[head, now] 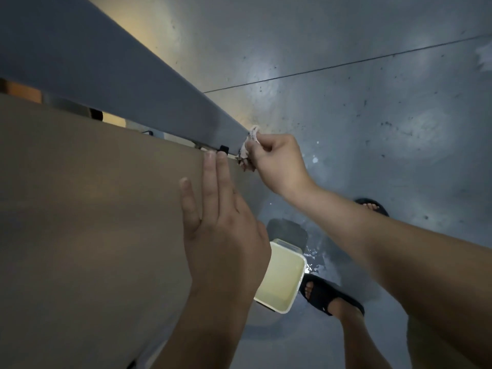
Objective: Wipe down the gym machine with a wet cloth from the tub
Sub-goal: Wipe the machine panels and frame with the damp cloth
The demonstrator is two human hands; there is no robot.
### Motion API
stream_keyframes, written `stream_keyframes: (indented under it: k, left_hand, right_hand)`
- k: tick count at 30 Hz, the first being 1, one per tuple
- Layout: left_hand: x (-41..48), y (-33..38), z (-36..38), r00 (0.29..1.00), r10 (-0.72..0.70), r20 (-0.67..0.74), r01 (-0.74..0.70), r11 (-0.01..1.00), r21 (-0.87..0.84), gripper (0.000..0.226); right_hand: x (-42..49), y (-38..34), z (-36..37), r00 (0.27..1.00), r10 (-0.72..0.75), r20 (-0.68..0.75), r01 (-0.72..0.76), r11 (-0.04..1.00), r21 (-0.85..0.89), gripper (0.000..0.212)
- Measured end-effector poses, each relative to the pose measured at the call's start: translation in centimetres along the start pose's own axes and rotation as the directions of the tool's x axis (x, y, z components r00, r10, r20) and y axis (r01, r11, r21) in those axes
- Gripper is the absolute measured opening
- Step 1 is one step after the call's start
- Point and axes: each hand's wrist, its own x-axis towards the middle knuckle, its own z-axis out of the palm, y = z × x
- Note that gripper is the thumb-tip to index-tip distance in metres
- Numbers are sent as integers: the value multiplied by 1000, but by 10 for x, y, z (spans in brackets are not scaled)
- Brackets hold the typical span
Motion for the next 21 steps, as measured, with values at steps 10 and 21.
stream_keyframes:
  k: [10,21]
  left_hand:
    - [-6,-7,-33,1000,-20,18,22,994,-108,70]
    - [-14,-49,-140,994,-80,-77,85,995,59,70]
  right_hand:
    - [-39,-89,-9,951,-306,43,307,952,-18,25]
    - [-40,-107,-1,1000,-2,25,4,997,-75,44]
